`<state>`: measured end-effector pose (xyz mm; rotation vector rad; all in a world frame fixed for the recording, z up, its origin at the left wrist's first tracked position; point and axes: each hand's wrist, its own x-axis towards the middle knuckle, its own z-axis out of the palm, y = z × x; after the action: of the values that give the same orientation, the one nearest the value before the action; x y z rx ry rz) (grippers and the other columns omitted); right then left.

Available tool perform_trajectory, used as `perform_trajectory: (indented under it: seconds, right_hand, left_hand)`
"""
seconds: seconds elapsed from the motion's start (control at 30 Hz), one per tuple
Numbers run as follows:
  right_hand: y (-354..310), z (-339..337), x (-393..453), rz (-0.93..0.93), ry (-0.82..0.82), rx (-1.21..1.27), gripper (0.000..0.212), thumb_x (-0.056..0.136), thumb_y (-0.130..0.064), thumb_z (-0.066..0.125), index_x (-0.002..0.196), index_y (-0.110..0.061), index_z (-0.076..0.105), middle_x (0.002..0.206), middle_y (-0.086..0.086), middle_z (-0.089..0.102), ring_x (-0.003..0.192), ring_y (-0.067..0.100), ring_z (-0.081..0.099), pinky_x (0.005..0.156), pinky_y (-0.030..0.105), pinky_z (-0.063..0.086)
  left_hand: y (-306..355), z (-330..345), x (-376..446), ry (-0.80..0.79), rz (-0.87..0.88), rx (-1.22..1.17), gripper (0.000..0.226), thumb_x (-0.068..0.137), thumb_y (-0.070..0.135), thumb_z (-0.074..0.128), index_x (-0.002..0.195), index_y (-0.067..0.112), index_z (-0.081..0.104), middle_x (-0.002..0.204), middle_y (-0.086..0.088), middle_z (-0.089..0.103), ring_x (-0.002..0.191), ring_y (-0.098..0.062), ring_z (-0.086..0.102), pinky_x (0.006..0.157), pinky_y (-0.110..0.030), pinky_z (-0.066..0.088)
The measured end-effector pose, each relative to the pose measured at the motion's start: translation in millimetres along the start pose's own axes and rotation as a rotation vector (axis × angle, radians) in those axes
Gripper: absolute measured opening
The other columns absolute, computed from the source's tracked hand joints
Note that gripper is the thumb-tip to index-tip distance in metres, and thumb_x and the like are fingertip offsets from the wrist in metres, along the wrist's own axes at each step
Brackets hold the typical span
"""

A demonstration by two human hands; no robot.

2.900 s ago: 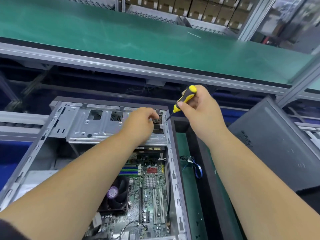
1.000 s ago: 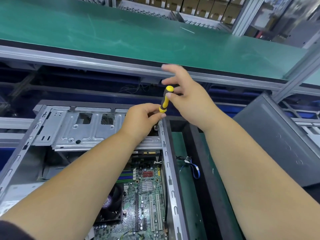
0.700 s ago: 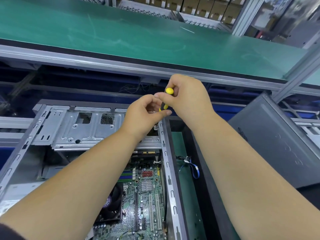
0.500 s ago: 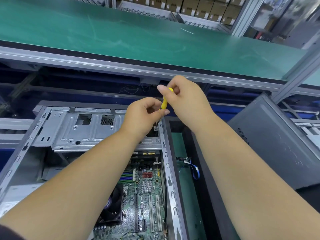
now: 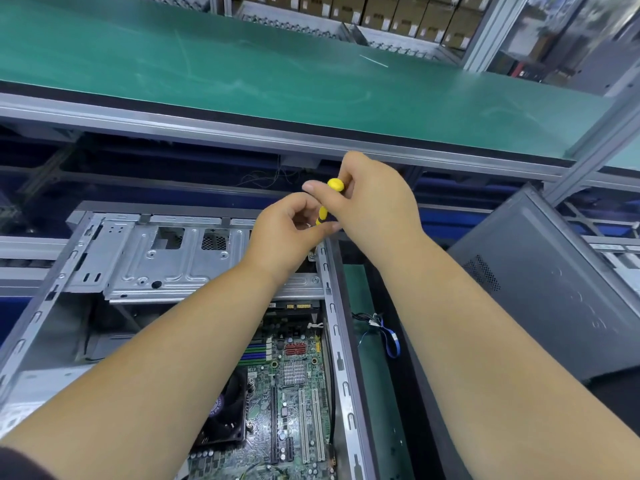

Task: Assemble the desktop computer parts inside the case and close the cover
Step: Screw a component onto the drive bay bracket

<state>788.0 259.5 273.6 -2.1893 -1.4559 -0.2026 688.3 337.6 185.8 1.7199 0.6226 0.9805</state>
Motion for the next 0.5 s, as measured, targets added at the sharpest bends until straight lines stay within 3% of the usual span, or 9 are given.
perform_trajectory:
  seconds: [0.1, 0.2, 0.27, 0.37, 0.5]
  right_hand:
    - [4.9, -6.0, -1.4, -0.002, -0.098, 0.333, 0.022, 0.094, -0.038, 0.06, 0.114, -0.031, 0.06, 0.097, -0.011, 0.062, 0.084, 0.009, 0.06, 0.077, 0.034, 0.053]
    - [9.6, -12.8, -0.6, -0.099, -0.193, 0.255, 0.038, 0.095, -0.012, 0.057, 0.124, -0.036, 0.062, 0.107, -0.015, 0.06, 0.091, 0.004, 0.056, 0.081, 0.02, 0.044]
    - [9.9, -14.5, 2.9, -0.098, -0.162, 0.168, 0.031, 0.095, -0.015, 0.059, 0.121, -0.032, 0.066, 0.106, -0.013, 0.059, 0.088, 0.005, 0.053, 0.079, 0.019, 0.04]
    - [9.1, -12.2, 5.7, -0.096, -0.101, 0.069, 0.014, 0.091, -0.029, 0.067, 0.104, -0.024, 0.066, 0.097, -0.008, 0.06, 0.085, 0.011, 0.054, 0.077, 0.028, 0.045]
    - [4.3, -4.4, 1.0, -0.052, -0.036, -0.004, 0.033, 0.086, -0.049, 0.066, 0.086, -0.021, 0.051, 0.078, -0.005, 0.055, 0.077, 0.017, 0.053, 0.062, 0.032, 0.041]
  left_hand:
    - [-1.2, -3.5, 0.9, -0.021, -0.016, 0.012, 0.009, 0.082, 0.023, 0.076, 0.08, 0.029, 0.069, 0.072, 0.012, 0.062, 0.067, -0.001, 0.053, 0.063, -0.013, 0.042]
    - [-1.5, -5.4, 1.1, -0.092, -0.037, 0.034, 0.012, 0.09, 0.023, 0.068, 0.1, 0.027, 0.074, 0.089, 0.003, 0.07, 0.081, -0.009, 0.06, 0.071, -0.018, 0.047]
    - [-0.5, -5.2, 1.0, -0.121, -0.032, 0.028, 0.016, 0.09, 0.025, 0.067, 0.104, 0.029, 0.072, 0.094, 0.007, 0.07, 0.086, -0.006, 0.062, 0.075, -0.013, 0.047]
    - [4.5, -1.7, 0.7, -0.087, -0.012, -0.022, 0.027, 0.076, 0.034, 0.077, 0.102, 0.031, 0.068, 0.095, 0.011, 0.069, 0.091, -0.004, 0.063, 0.08, -0.018, 0.049]
    - [7.9, 1.3, 1.6, -0.025, -0.013, 0.008, 0.033, 0.061, 0.046, 0.073, 0.089, 0.029, 0.067, 0.085, 0.007, 0.065, 0.077, -0.006, 0.057, 0.067, -0.015, 0.045]
